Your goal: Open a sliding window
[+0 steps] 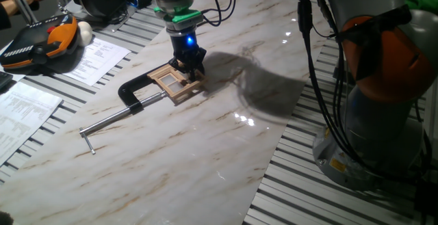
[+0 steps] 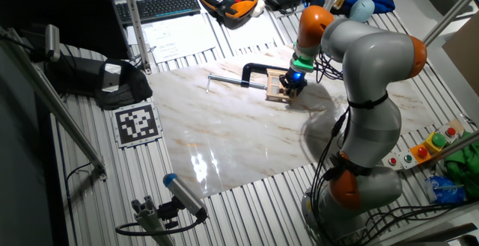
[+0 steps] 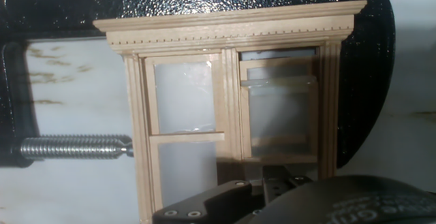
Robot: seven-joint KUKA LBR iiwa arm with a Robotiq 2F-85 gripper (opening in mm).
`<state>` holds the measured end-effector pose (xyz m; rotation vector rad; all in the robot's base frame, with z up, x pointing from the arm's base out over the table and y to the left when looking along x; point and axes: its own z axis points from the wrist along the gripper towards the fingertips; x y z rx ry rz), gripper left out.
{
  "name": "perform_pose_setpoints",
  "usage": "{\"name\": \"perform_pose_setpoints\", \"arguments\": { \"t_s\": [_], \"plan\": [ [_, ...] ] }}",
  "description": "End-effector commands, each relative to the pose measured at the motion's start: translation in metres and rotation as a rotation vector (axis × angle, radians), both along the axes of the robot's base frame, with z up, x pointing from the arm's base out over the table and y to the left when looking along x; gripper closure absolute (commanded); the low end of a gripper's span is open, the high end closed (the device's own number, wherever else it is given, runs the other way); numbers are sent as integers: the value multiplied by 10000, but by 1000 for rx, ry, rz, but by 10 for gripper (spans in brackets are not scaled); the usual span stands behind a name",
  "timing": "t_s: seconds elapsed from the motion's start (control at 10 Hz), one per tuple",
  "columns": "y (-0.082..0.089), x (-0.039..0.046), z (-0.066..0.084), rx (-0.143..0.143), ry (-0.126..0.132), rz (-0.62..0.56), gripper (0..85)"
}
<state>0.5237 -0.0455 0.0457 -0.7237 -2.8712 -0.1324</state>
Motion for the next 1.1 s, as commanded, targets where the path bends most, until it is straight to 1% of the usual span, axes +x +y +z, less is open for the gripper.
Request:
{"name": "perform_pose_setpoints", "arguments": {
  "t_s": [0.0, 0.2, 0.5, 0.7, 1.0],
  "plan": [
    [0, -1, -2, 1, 0, 0, 850],
    [-3, 11, 8, -7, -3, 1, 850],
    [-3, 26, -4, -8, -6, 2, 850],
    [-10, 46, -1, -16, -7, 8, 850],
    [-14, 67, -10, -21, -10, 11, 850]
  ]
}}
